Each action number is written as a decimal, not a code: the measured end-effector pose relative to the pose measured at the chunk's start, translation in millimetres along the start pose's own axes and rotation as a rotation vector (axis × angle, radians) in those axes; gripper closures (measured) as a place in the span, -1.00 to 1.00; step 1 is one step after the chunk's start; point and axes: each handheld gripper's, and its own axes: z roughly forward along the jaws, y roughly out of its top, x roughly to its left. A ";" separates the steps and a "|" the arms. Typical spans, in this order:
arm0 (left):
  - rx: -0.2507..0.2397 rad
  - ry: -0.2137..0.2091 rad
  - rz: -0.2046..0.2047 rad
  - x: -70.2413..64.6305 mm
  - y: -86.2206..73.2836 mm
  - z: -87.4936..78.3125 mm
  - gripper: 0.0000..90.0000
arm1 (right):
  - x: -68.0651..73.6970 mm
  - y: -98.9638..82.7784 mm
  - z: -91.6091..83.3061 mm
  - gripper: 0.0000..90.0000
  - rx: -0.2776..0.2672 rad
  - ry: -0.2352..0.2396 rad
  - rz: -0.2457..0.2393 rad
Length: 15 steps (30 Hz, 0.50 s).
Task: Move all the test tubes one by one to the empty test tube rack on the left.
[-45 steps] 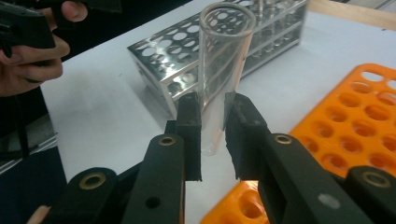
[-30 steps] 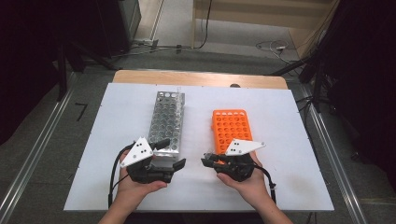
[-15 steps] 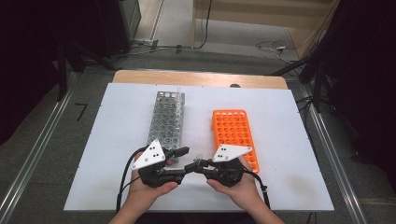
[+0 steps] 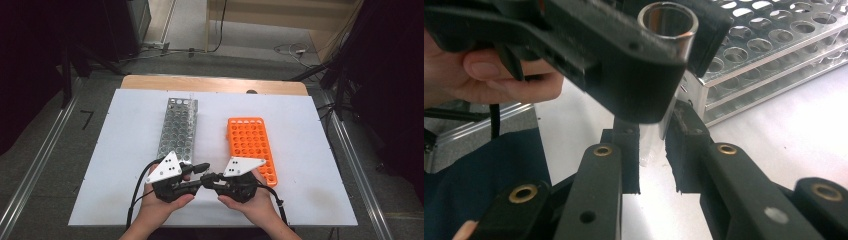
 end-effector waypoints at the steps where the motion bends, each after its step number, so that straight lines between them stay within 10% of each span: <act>1: 0.001 -0.001 0.001 -0.1 -0.2 0.4 0.43 | 0.0 0.0 0.1 0.64 0.000 0.001 0.002; 15: -0.016 0.010 0.021 -1.3 1.2 -2.8 0.67 | 0.9 0.5 -0.7 0.62 -0.003 0.024 0.002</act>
